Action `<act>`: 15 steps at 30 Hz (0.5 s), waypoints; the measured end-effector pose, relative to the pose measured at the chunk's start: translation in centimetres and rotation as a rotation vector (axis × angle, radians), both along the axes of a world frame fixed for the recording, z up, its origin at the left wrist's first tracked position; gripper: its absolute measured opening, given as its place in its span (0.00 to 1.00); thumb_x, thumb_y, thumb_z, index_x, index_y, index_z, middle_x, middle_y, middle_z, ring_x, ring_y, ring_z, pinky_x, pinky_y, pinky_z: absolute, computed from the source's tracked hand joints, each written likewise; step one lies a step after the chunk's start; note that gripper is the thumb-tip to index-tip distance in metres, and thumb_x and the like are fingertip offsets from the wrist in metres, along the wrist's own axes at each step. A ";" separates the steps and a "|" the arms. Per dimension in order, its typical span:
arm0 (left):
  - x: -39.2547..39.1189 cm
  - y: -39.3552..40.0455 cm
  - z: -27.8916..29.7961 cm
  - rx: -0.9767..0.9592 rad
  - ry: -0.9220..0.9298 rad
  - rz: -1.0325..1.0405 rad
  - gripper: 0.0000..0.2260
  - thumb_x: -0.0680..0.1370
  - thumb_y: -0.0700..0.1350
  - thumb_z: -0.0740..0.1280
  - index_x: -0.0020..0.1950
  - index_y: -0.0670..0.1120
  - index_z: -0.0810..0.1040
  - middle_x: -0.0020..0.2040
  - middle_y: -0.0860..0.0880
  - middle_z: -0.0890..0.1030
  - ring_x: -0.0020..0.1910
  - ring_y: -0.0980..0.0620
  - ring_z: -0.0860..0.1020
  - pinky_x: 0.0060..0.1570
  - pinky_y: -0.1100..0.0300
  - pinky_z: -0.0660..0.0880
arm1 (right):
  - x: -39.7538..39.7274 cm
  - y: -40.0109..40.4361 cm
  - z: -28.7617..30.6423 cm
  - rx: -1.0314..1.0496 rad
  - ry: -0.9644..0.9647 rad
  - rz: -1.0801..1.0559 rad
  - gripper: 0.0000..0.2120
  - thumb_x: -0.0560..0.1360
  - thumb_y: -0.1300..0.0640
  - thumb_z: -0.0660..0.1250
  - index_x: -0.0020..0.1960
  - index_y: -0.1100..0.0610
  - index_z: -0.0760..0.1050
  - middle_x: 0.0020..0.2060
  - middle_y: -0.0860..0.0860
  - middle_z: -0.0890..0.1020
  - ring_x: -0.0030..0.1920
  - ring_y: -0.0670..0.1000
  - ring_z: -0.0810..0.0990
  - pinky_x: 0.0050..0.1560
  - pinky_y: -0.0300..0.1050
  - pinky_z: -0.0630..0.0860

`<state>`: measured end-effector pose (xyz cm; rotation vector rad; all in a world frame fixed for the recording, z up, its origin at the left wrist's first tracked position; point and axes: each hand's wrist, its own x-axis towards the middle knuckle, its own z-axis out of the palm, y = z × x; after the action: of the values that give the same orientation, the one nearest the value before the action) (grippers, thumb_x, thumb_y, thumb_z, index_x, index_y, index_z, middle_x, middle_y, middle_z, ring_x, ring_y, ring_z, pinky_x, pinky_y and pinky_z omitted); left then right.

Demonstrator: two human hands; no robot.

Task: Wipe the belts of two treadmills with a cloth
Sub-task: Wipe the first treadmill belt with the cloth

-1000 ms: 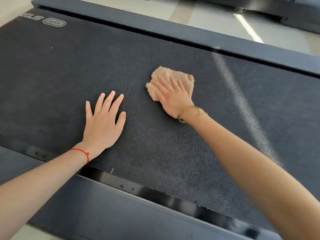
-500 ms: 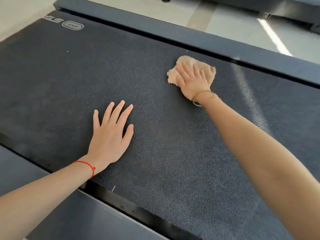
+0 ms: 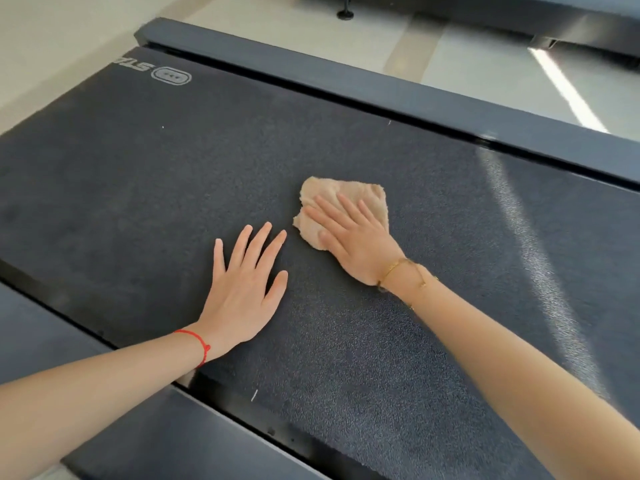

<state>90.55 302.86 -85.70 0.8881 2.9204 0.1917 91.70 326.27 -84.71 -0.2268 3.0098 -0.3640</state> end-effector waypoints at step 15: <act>-12.2 -10.2 -0.2 0.082 -0.006 -0.065 0.26 0.83 0.57 0.48 0.81 0.56 0.49 0.82 0.56 0.49 0.80 0.54 0.44 0.78 0.41 0.44 | -11.0 -8.6 0.1 -0.021 -0.001 -0.253 0.24 0.85 0.49 0.41 0.81 0.46 0.45 0.80 0.45 0.46 0.79 0.56 0.41 0.77 0.54 0.37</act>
<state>78.35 292.62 -85.89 0.9911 2.8915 0.3116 80.75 317.67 -84.62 0.1543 3.0400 -0.4165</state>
